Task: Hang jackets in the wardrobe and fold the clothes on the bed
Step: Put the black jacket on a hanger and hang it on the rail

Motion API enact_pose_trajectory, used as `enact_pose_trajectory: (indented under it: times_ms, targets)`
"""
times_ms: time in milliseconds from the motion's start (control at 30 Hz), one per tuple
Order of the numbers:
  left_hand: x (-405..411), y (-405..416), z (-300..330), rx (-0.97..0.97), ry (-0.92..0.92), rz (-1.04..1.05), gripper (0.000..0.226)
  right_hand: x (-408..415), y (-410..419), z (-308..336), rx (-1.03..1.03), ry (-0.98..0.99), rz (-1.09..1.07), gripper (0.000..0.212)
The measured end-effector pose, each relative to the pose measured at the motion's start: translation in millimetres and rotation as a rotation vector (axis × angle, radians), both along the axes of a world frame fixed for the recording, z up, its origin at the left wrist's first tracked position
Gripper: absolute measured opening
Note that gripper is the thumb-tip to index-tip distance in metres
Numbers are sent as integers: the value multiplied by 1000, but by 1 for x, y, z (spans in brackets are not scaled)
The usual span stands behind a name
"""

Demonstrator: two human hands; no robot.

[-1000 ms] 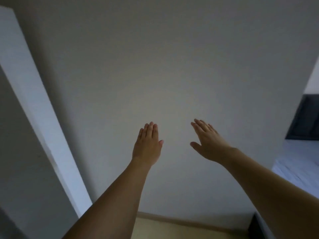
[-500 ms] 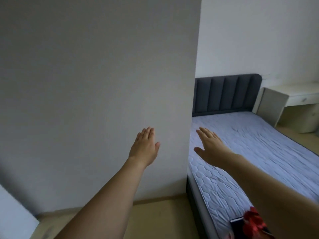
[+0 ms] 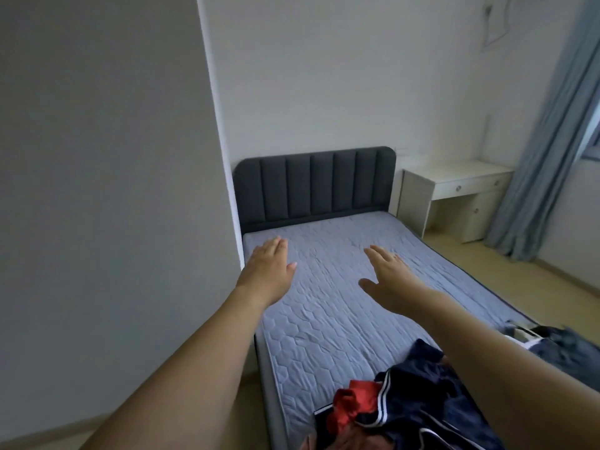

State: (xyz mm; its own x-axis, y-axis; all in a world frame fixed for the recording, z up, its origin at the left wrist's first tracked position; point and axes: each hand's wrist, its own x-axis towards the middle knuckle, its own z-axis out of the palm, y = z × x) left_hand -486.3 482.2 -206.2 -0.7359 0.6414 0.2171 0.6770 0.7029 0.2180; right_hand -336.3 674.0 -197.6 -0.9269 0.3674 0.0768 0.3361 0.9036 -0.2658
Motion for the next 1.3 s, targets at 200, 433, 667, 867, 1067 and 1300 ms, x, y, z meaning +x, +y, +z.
enact_pose_trajectory:
  times_ms: [200,433,667,867,1067,1300]
  targets:
    - [61,123,8,-6,-29,-56,62,52,114,14,7,-15,-34,70]
    - [100,276,-16,-33,-120,-107,62,120,239,-4,-42,-52,-82,73]
    - [162,451,-22,-7,-154,-122,62,190,421,-8,-50,-46,-190,69]
    - [194,555,-48,-23,-256,-75,63,216,540,-31,-98,-157,-138,68]
    - [184,633,-98,-123,-334,-15,63,216,639,-79,-158,-224,-127,64]
    - [203,765,-171,-194,-471,18,61,223,796,-158,-242,-375,-138,67]
